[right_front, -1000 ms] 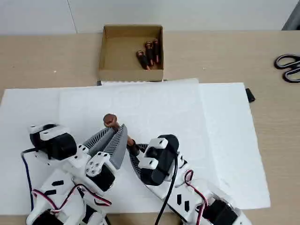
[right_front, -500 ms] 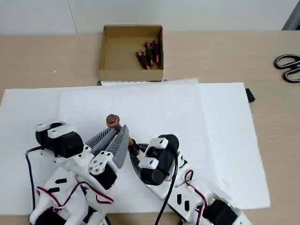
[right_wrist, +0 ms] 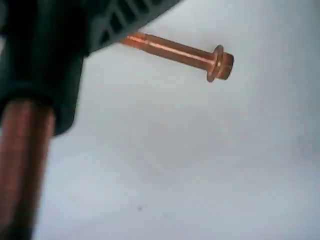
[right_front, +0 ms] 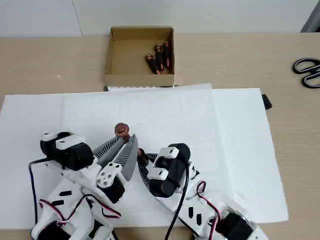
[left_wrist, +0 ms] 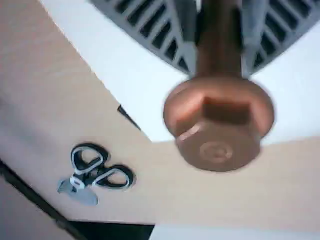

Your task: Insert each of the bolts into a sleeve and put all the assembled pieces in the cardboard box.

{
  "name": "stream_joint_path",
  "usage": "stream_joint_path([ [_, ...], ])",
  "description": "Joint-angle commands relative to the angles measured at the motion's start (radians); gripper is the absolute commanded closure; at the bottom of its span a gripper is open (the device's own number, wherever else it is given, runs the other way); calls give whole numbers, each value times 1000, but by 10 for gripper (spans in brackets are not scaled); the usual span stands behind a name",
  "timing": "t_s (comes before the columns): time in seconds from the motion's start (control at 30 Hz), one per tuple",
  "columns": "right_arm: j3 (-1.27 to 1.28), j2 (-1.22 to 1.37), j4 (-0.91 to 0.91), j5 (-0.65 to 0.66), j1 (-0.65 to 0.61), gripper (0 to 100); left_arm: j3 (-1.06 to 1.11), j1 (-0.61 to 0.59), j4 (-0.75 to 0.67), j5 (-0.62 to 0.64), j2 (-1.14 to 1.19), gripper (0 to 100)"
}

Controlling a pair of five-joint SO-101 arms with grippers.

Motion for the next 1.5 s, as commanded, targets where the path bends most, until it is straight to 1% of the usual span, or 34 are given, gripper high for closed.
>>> stream_joint_path([
  [0.0, -51, -8, -22, 11, 1, 997, -7, 2, 34, -9, -6, 994],
  [0.17, -51, -8, -22, 11, 1, 997, -5, 6, 54, -8, -8, 994],
  [0.27, -48, -8, -22, 11, 1, 997, -5, 41, 52, -2, -8, 994],
  [0.33, -46, -8, -22, 11, 1, 997, -5, 51, 49, 28, -8, 993],
  [0.4, -46, -8, -22, 11, 1, 997, -5, 52, 49, 48, -8, 993],
  [0.6, -44, -8, -22, 9, 1, 997, -5, 54, 52, 54, -8, 987],
  [0.77, -43, -8, -22, 9, 1, 997, -5, 54, 55, 54, -6, 875],
  [0.83, -43, -8, -22, 8, 1, 997, -5, 54, 55, 55, -6, 851],
  [1.1, -29, -8, 2, 5, -1, 997, -5, 48, 57, 55, -5, 845],
  [1.3, -29, -8, 4, 5, -1, 997, -5, 46, 133, 49, -5, 844],
  [1.47, -29, -8, 4, 5, -1, 997, -4, 46, 140, 46, -3, 844],
])
